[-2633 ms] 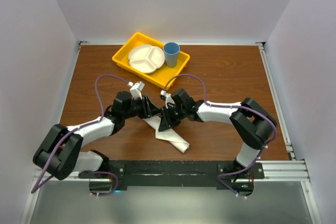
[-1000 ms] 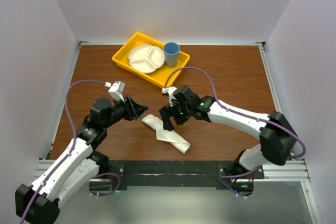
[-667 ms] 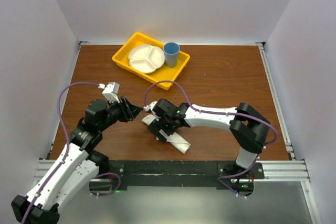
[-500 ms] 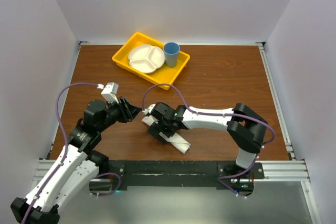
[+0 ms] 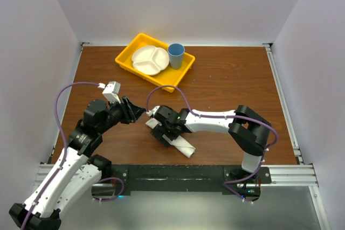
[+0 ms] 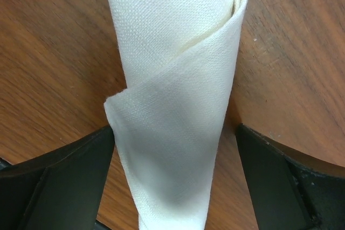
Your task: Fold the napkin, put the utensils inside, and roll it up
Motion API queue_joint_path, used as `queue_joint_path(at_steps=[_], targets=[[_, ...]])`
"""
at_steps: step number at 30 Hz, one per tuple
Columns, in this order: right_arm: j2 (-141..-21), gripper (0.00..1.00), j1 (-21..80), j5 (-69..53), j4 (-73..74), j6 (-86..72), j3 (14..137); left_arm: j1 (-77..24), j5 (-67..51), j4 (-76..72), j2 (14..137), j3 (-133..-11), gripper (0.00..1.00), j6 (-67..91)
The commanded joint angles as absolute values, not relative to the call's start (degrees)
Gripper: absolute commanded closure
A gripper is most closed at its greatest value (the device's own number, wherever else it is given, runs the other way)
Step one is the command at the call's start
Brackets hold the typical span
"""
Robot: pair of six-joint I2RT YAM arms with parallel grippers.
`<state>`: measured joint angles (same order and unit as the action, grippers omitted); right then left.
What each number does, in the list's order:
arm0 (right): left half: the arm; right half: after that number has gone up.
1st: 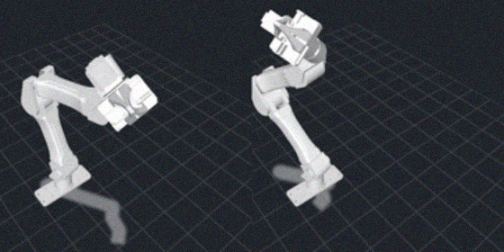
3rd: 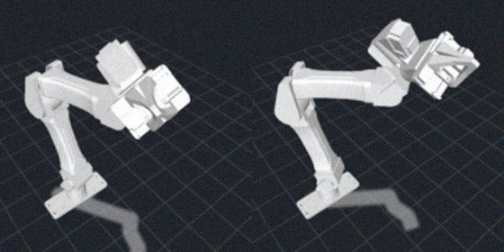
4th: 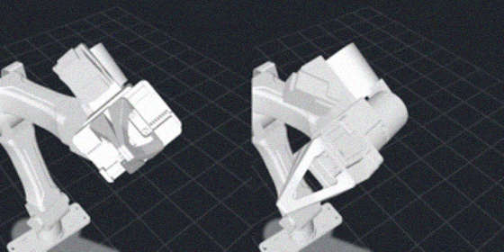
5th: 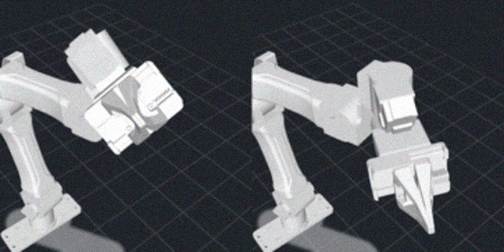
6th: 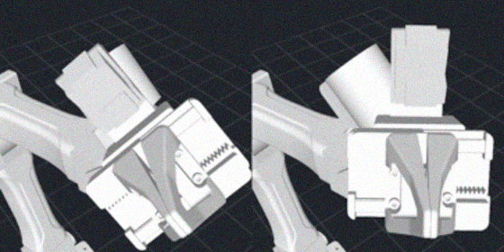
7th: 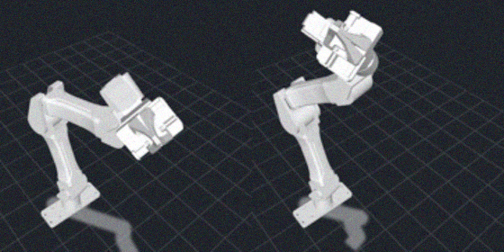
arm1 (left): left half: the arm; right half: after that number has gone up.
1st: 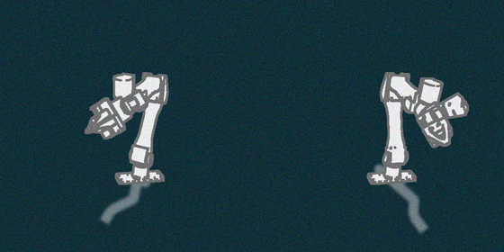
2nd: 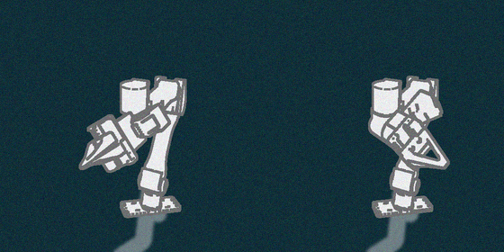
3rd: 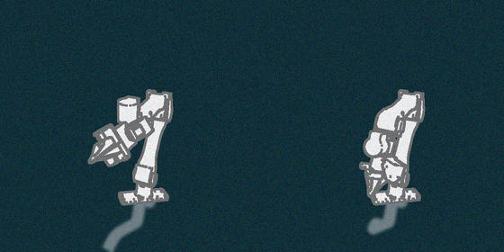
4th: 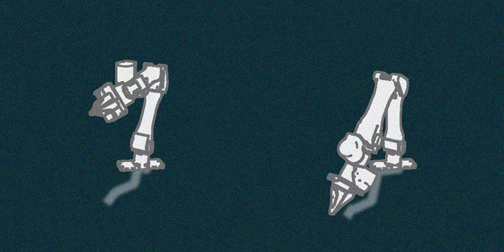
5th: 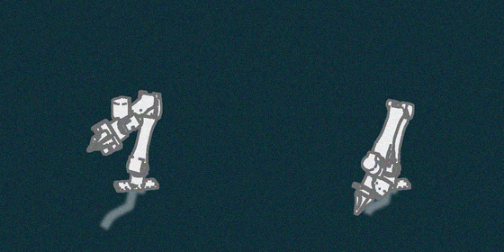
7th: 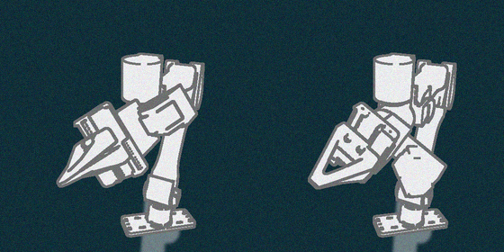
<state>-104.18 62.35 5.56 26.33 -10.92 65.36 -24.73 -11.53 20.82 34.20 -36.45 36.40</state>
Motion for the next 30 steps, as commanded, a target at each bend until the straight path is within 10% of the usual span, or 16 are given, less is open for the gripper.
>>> queue_joint_path(at_steps=[1, 11, 14, 15, 23, 30], targets=[[-97.77, 0.02, 62.58, 3.96, 26.18, -15.55, 66.18, -24.26, -9.51, 24.95, 38.05, -36.65, 0.42, 43.02], [-78.69, 0.02, 60.3, 8.78, 41.3, -26.63, 70.31, -24.78, -11.87, 23.99, 40.17, -27.78, 0.36, 60.71], [-74.11, 0.02, 56.88, 14.84, 45.17, -26.63, 71.19, -29.34, -7.75, 24.96, 41.39, -29.17, 0.22, 68.36], [-73.13, 0.02, 55.47, 15.55, 45.44, -25.93, 71.1, -34.84, -3.04, 24.61, 42.09, -30.05, 0.01, 70.64], [-66.89, 0.02, 46.23, 18.54, 47.46, -18.9, 70.67, -51.66, 5.36, 48.32, 70.64, -50.43, 0.01, 98.24], [-61.27, 0.02, 45.35, 17.32, 47.72, -17.67, 67.5, -56.34, 5.98, 48.25, 79.62, -54.22, 0.26, 114.15]])
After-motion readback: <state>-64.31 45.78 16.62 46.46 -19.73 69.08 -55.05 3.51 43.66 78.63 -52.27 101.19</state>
